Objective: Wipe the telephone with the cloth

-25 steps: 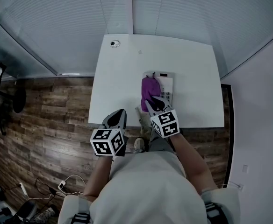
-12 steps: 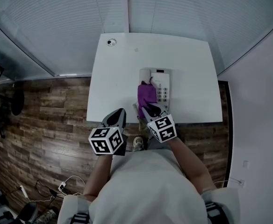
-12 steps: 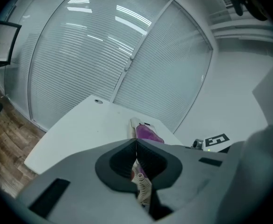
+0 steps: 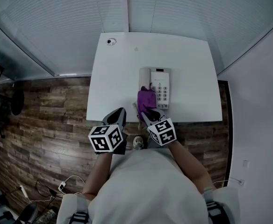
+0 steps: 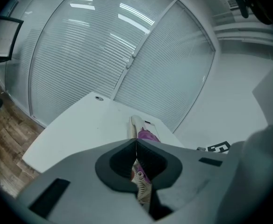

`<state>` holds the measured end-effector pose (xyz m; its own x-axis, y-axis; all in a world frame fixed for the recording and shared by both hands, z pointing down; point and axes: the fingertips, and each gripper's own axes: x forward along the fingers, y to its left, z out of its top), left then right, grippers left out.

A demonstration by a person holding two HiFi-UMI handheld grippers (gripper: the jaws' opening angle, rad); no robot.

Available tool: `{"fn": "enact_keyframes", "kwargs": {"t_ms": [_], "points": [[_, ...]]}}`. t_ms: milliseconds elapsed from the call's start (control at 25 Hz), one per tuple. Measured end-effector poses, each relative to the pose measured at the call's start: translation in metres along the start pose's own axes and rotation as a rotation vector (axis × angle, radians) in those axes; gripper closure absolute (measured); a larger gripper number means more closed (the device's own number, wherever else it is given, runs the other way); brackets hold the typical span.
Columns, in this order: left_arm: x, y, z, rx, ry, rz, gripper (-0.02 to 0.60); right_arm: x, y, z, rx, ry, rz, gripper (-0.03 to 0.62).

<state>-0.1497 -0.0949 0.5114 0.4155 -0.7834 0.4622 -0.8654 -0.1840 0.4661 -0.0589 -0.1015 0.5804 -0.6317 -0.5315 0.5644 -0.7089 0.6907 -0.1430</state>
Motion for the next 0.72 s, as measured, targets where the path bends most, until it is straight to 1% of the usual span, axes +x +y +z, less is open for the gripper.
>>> {"fn": "enact_keyframes", "kwargs": {"t_ms": [160, 280, 480, 600, 720], "points": [[0.004, -0.002, -0.003, 0.001, 0.013, -0.004, 0.560, -0.001, 0.001, -0.003, 0.016, -0.001, 0.007, 0.511], [0.010, -0.005, -0.004, 0.016, 0.030, -0.014, 0.560, -0.002, 0.001, -0.002, 0.020, -0.002, 0.008, 0.511], [0.030, -0.014, -0.003, 0.043, 0.064, -0.050, 0.560, -0.016, -0.004, 0.003, 0.098, -0.023, 0.017, 0.510], [0.045, -0.018, -0.001, 0.067, 0.082, -0.054, 0.560, -0.029, -0.012, 0.010, 0.102, -0.047, -0.005, 0.510], [0.063, -0.022, 0.001, 0.094, 0.110, -0.055, 0.560, -0.041, -0.025, 0.016, 0.067, -0.065, -0.053, 0.510]]}}
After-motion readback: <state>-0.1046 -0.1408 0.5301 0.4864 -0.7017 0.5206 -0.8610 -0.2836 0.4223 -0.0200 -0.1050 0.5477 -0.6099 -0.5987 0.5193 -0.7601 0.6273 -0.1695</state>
